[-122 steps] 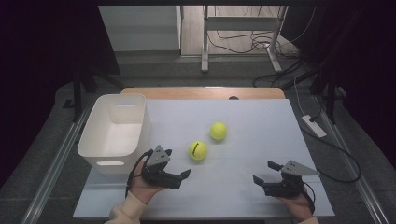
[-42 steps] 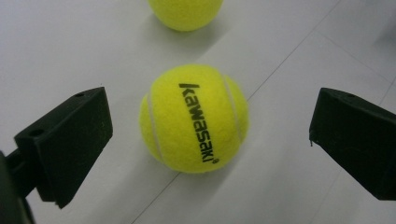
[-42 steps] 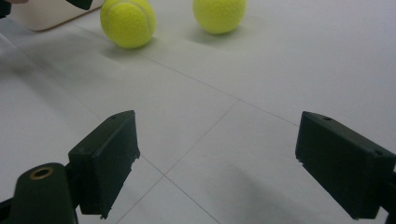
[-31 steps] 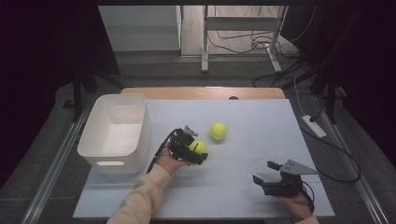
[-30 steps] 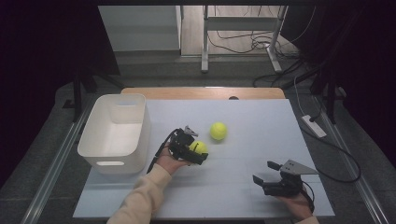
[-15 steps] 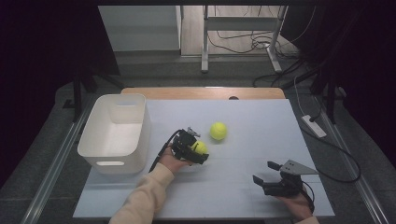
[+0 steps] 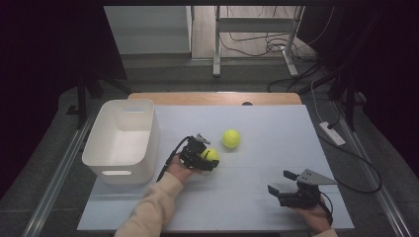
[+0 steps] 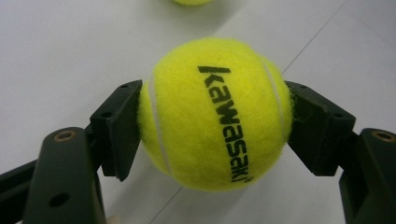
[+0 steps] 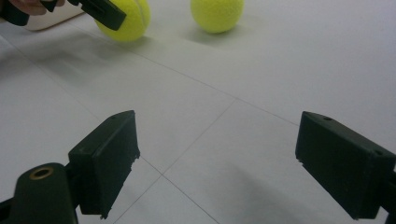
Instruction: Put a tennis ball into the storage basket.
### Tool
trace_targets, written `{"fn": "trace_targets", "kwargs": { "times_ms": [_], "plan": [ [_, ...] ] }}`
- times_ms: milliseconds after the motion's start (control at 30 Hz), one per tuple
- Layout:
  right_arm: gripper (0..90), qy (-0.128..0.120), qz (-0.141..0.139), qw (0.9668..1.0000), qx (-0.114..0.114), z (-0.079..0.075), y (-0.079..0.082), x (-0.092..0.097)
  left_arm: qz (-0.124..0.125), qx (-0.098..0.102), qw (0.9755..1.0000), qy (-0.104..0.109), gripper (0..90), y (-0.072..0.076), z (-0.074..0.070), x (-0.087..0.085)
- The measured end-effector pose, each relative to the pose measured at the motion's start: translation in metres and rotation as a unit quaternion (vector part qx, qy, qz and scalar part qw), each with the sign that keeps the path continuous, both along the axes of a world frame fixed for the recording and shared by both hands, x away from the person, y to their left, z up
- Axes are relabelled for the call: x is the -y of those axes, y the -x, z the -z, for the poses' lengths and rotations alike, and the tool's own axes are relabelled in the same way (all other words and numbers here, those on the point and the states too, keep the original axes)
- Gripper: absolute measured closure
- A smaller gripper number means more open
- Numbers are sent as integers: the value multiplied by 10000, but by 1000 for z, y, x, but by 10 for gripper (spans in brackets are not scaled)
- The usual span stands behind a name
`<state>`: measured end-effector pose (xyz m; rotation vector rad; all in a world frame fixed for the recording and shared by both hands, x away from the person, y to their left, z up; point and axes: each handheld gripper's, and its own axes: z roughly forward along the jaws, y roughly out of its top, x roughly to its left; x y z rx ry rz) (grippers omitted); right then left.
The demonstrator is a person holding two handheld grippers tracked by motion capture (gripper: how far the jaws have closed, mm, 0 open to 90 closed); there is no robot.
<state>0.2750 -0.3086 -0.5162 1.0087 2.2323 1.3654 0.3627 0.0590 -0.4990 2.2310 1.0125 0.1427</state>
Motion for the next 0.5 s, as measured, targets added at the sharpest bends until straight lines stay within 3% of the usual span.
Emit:
{"fn": "trace_targets", "kwargs": {
  "times_ms": [500],
  "plan": [
    [130,-26,37,10000,43,-2,1,0,-35,425,9984,378,269,17,-23,-13]
  ]
}}
